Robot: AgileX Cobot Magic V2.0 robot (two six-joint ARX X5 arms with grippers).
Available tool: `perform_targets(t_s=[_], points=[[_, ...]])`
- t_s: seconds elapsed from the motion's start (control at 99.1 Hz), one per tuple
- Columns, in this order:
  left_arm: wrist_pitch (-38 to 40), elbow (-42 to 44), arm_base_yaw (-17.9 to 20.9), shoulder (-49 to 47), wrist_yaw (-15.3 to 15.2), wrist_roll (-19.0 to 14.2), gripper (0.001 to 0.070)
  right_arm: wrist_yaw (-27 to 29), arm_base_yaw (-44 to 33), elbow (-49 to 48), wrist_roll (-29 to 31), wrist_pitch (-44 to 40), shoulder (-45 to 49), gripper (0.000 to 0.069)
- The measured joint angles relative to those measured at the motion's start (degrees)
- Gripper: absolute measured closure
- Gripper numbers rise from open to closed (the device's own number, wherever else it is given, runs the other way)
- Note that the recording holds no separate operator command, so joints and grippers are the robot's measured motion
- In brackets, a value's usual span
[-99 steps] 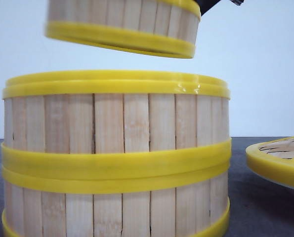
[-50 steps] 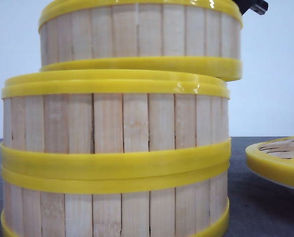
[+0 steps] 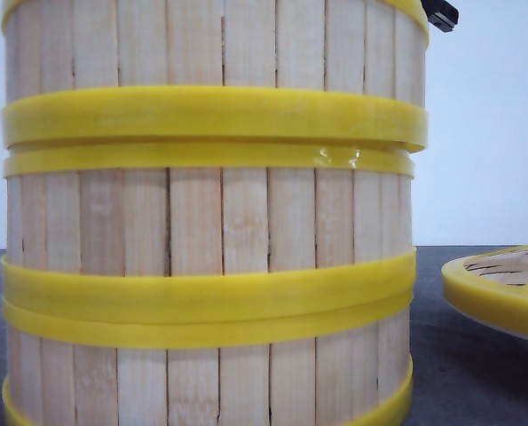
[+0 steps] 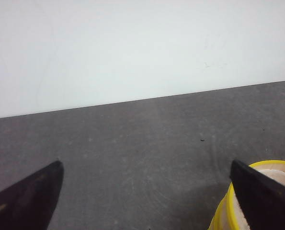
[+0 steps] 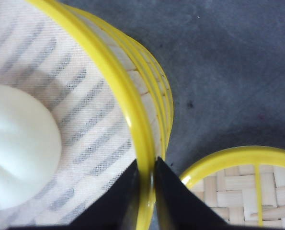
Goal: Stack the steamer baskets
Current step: 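Open the right gripper and move it toward the woven bamboo lid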
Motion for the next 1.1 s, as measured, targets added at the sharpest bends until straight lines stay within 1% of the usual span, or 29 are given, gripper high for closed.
perform_targets(t_s=[0.676, 0.726, 0.827, 0.888, 0.979, 1.1], points=[[0.00, 0.00, 0.00, 0.00, 0.00, 0.00, 0.0035, -0.02, 0.00, 0.00, -0.44, 0.00, 0.02, 0.0657], [0.00, 0.00, 0.00, 0.00, 0.00, 0.02, 0.0035, -0.07, 0.00, 0.00, -0.44, 0.00, 0.02, 0.0629], [0.00, 0.00, 0.00, 0.00, 0.00, 0.00, 0.0035, -0.09, 0.00, 0.00, -0.44, 0.00, 0.02, 0.0517], [0.00, 0.00, 0.00, 0.00, 0.00, 0.00, 0.0035, -0.09, 0.00, 0.00, -0.46, 0.00, 0.02, 0.0472], [0.00, 0.00, 0.00, 0.00, 0.00, 0.00, 0.0035, -0.09, -0.04, 0.11, -0.81, 0.00, 0.02, 0.0442], [0.00, 0.00, 0.00, 0.00, 0.00, 0.00, 0.0035, -0.07, -0.57, 3.43, -2.14, 0.00, 0.15, 0.0428]])
